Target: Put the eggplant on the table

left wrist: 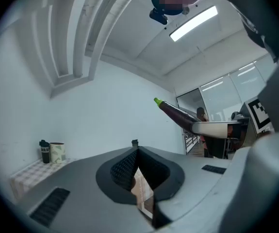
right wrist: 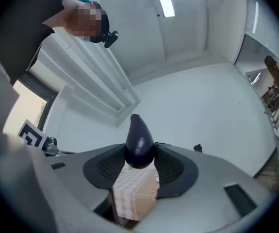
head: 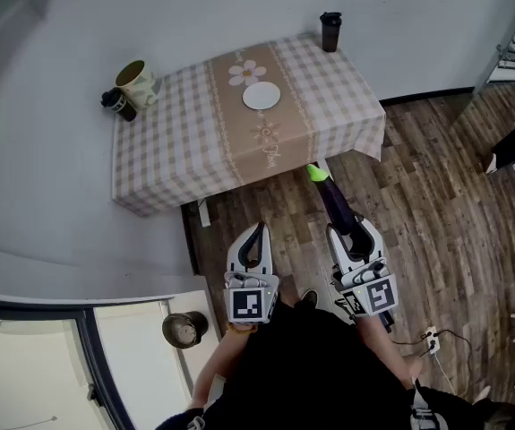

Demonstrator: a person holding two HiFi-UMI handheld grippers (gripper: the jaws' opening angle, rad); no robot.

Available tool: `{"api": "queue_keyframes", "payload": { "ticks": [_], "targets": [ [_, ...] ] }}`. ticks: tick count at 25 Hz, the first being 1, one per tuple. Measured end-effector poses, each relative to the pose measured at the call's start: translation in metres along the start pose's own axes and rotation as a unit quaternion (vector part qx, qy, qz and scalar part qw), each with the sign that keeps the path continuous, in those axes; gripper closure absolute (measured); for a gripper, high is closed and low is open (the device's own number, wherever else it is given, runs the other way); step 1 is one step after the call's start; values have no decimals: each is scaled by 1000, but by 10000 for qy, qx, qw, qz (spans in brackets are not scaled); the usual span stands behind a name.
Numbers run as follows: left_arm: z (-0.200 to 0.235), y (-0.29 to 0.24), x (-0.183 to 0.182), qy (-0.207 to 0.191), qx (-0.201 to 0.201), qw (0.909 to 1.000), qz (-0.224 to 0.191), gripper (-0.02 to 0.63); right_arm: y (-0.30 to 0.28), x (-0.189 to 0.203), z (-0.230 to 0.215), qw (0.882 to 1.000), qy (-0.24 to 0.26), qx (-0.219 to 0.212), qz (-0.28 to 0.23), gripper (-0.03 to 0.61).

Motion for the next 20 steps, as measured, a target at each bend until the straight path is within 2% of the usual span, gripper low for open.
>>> {"api": "queue_keyframes", "payload": {
  "ticks": [4, 9, 20],
  "targets": [
    [-4, 0, -5, -53, -59, 10000, -24, 612, 2, 3, -7, 9997, -137, -210, -13, 379],
    [6, -6, 4, -85, -166, 9997, 170, 612, -11, 6, -13, 9994, -169, -313, 28, 379],
    [64, -74, -9, 131, 9, 9999, -21, 612, -96, 0, -25, 9995, 38, -165, 284, 379]
  ]
}}
Point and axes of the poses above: the fingertips, and each gripper's own axes: y backward along the fingers, z to its left, x out of its underside, the point moved 9 cm from there along y, backward along the fingers, and after that the axes turned 14 degrees about z, right-handed, at the moved point
